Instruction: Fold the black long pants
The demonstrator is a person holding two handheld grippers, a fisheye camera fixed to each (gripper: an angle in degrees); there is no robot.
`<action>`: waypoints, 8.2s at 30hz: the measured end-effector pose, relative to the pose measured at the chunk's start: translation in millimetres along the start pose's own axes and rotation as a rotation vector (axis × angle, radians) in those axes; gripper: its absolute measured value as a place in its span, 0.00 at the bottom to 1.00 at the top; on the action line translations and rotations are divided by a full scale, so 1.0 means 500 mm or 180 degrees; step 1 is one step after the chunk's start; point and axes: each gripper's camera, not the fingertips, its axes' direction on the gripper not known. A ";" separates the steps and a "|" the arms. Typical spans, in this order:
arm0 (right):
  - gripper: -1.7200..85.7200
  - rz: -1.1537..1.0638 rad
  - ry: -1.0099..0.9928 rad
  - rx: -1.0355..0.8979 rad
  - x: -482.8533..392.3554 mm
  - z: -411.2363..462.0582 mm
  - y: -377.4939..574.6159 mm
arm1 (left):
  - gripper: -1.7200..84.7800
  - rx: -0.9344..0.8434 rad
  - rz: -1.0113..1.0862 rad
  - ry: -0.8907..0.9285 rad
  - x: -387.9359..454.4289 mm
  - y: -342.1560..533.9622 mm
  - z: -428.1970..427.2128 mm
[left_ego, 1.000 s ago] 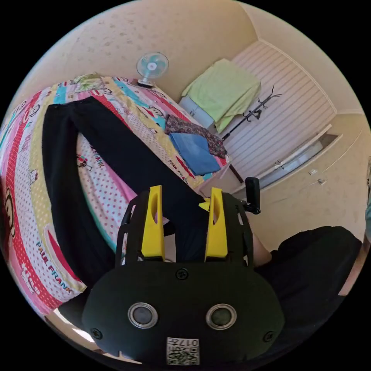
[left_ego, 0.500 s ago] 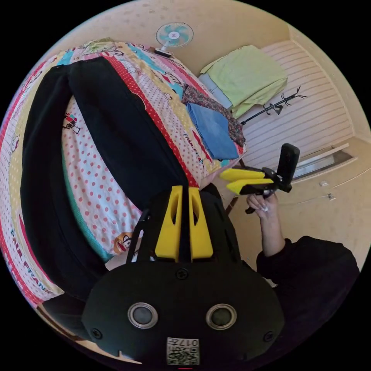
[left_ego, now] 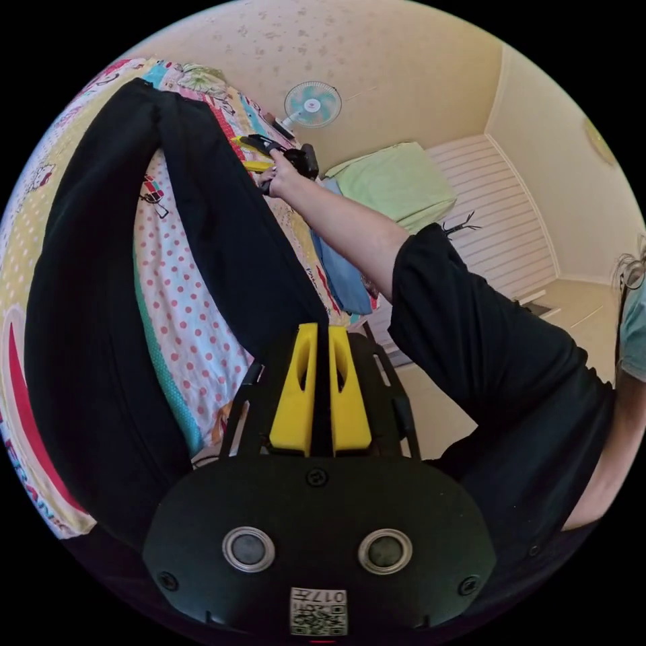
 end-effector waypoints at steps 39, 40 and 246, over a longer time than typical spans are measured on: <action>0.07 -0.1098 -0.0733 -0.0665 -0.342 0.053 0.866 | 0.08 0.0235 -0.0569 0.0457 0.062 0.053 -0.293; 0.07 -0.1175 -0.0420 -0.0796 -0.346 0.041 0.887 | 0.08 -0.0018 -0.0615 0.0303 0.063 0.065 -0.246; 0.06 -0.1618 -0.2134 0.0072 -0.080 -0.190 0.863 | 0.01 -0.0445 0.0071 0.0063 -0.252 0.177 0.064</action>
